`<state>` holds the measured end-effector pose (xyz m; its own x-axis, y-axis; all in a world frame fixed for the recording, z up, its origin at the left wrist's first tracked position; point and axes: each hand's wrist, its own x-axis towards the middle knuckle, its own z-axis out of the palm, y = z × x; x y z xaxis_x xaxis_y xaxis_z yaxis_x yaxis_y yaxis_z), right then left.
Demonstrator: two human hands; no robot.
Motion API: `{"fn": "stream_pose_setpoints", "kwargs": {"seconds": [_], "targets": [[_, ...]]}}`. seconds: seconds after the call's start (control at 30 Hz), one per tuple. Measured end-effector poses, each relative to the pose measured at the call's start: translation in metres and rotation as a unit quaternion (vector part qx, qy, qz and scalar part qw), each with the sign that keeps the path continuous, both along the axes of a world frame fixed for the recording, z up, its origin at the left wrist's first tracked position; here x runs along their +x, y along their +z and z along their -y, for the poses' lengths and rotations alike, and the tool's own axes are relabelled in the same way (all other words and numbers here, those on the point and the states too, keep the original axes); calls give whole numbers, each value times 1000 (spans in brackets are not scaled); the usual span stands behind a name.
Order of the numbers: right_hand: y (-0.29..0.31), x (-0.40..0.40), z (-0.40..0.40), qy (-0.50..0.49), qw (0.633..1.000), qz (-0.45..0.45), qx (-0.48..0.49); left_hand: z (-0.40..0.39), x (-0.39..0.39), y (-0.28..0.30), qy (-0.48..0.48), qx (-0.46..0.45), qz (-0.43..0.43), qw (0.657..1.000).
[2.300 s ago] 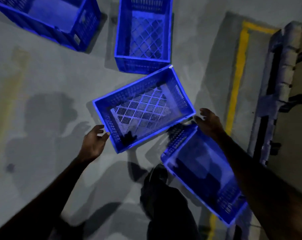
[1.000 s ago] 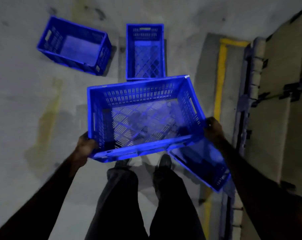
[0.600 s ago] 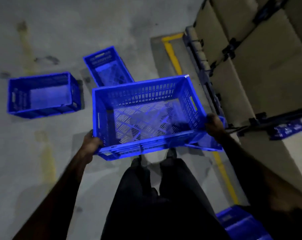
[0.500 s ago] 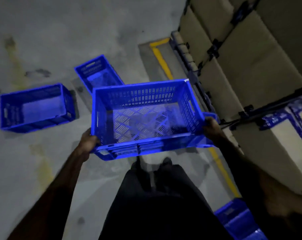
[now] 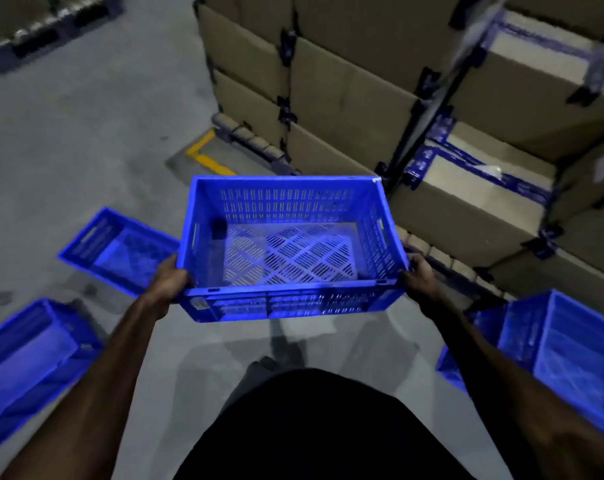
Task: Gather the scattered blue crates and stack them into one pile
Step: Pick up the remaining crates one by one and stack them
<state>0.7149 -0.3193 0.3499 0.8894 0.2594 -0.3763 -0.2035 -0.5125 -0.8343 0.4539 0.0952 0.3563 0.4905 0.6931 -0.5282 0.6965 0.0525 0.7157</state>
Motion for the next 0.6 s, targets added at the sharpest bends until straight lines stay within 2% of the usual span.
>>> {"fn": "stream_pose_setpoints", "kwargs": {"seconds": [0.33,0.6], "targets": [[0,-72,158,-163,985,5,-48,91,72,22,-185,13,6,983],[-9,-172,252,-350,937,21,-5,171,128,36,-330,2,7,944]]}}
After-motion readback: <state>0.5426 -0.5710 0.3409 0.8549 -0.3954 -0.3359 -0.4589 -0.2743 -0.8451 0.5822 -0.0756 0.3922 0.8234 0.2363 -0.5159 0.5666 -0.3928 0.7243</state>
